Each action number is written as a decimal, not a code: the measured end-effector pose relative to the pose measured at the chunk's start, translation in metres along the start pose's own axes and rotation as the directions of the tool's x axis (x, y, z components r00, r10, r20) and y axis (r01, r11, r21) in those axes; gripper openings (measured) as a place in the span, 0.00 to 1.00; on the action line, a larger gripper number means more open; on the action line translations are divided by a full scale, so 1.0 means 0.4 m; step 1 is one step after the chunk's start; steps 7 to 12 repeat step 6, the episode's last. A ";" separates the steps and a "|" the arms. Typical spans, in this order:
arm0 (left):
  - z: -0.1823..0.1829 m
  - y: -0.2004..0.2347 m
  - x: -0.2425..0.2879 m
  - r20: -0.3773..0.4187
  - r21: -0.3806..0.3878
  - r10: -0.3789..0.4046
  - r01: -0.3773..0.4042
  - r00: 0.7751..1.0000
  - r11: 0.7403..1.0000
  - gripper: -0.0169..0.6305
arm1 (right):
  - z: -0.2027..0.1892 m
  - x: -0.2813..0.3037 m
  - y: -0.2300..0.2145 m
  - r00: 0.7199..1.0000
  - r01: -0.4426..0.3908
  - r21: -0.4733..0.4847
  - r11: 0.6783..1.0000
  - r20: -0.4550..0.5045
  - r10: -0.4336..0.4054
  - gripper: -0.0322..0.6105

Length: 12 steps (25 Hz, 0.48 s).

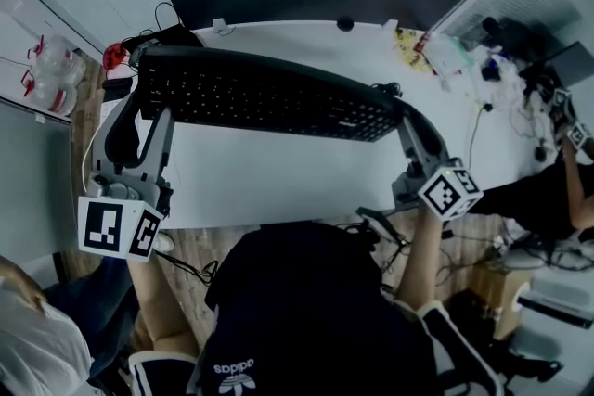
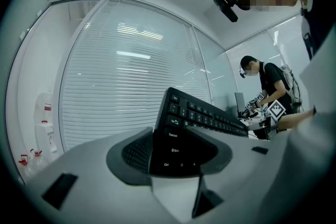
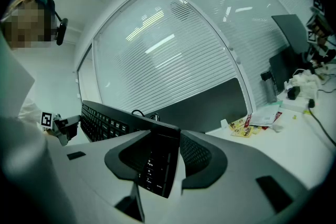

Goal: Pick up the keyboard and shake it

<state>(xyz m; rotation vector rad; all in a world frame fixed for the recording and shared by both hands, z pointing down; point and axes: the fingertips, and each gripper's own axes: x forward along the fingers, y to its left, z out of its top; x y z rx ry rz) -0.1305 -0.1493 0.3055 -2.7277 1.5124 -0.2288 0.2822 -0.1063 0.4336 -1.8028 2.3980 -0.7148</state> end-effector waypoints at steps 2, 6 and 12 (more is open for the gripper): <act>-0.002 0.003 0.002 -0.001 -0.003 0.000 0.000 1.000 1.000 0.33 | -0.001 0.004 -0.002 1.000 0.003 0.002 1.000 -0.004 -0.003 0.30; -0.006 0.001 -0.001 -0.005 -0.005 0.001 -0.002 1.000 1.000 0.33 | 0.002 0.003 -0.003 1.000 0.003 -0.002 1.000 -0.007 -0.003 0.30; -0.006 0.001 -0.001 -0.005 -0.005 0.001 -0.002 1.000 1.000 0.33 | 0.002 0.003 -0.003 1.000 0.003 -0.002 1.000 -0.007 -0.003 0.30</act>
